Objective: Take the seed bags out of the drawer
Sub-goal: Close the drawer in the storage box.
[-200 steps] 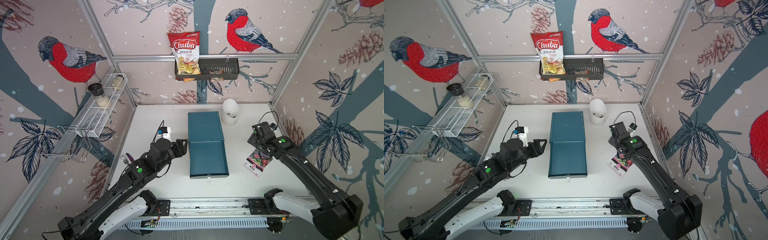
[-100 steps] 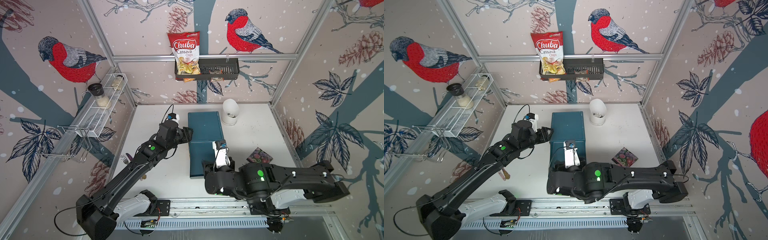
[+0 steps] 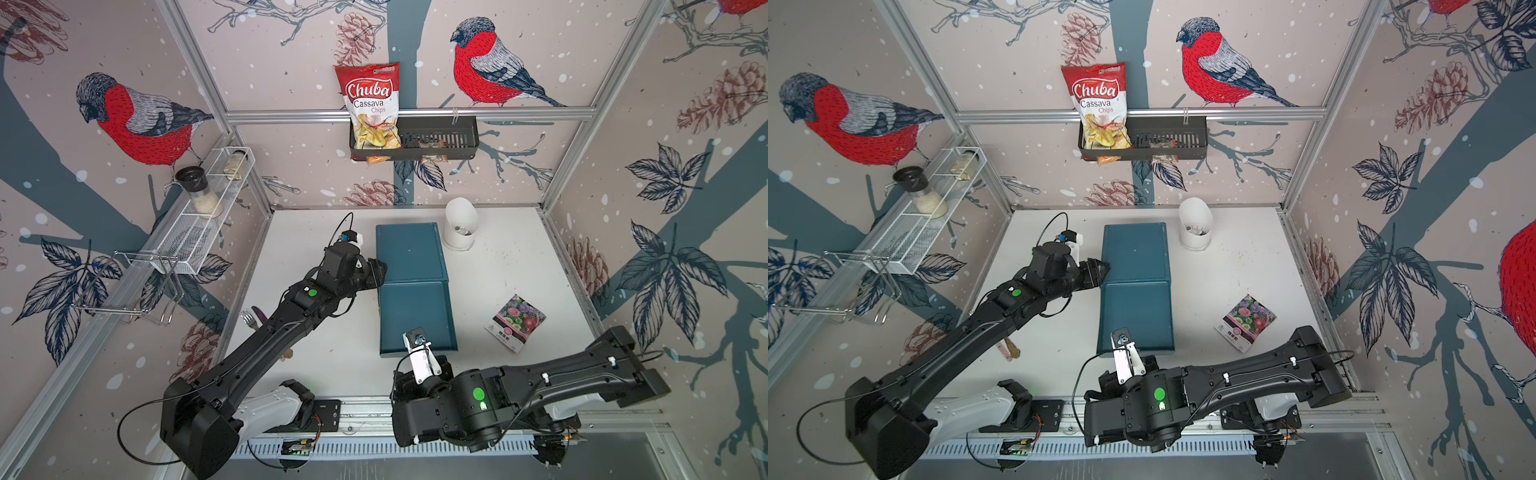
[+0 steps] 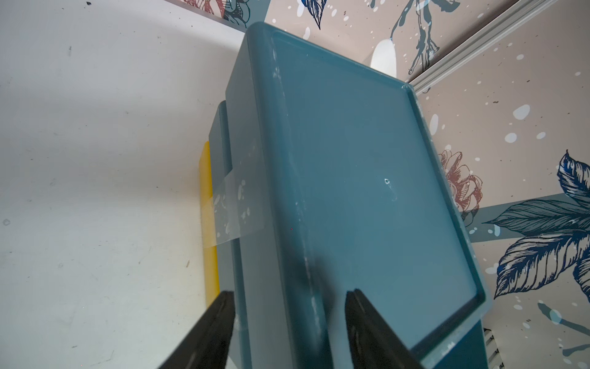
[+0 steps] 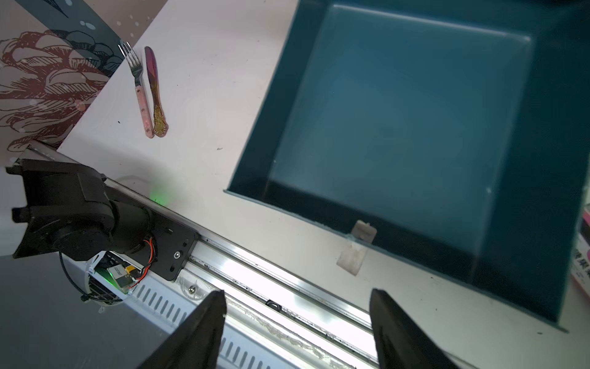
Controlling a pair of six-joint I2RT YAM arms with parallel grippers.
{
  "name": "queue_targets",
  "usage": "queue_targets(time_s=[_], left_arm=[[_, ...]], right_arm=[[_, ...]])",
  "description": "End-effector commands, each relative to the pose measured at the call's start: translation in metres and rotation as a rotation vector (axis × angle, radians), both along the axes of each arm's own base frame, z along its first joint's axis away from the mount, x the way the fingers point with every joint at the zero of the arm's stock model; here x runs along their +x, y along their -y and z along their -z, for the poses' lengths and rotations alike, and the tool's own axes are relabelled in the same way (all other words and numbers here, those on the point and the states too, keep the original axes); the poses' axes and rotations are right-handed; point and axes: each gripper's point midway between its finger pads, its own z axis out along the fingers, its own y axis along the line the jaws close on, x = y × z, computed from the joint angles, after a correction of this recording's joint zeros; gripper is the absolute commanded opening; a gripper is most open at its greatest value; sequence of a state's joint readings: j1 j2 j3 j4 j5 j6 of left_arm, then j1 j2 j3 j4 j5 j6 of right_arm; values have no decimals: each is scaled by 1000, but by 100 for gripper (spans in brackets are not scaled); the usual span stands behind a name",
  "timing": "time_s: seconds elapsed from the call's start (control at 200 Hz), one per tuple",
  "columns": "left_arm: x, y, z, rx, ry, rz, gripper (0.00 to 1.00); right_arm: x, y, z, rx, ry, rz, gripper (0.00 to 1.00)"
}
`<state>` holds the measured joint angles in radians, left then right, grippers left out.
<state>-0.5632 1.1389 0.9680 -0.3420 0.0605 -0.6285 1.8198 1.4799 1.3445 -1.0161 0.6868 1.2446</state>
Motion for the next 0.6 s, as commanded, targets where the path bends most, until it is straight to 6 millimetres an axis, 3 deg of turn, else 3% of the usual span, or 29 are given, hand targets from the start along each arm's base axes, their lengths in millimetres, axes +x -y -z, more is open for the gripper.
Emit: queue_targets(time_s=[0.0, 0.15, 0.345, 0.595], left_arm=[[3, 3, -3, -5, 28, 18, 59], [2, 1, 9, 18, 10, 21, 58], [-3, -3, 25, 57, -21, 25, 55], [-12, -5, 37, 64, -44, 44, 50]], right_arm=[[-4, -2, 11, 75, -100, 36, 75], [5, -1, 25, 106, -127, 73, 72], [44, 8, 45, 93, -152, 178, 67], [68, -3, 35, 150, -106, 172, 55]])
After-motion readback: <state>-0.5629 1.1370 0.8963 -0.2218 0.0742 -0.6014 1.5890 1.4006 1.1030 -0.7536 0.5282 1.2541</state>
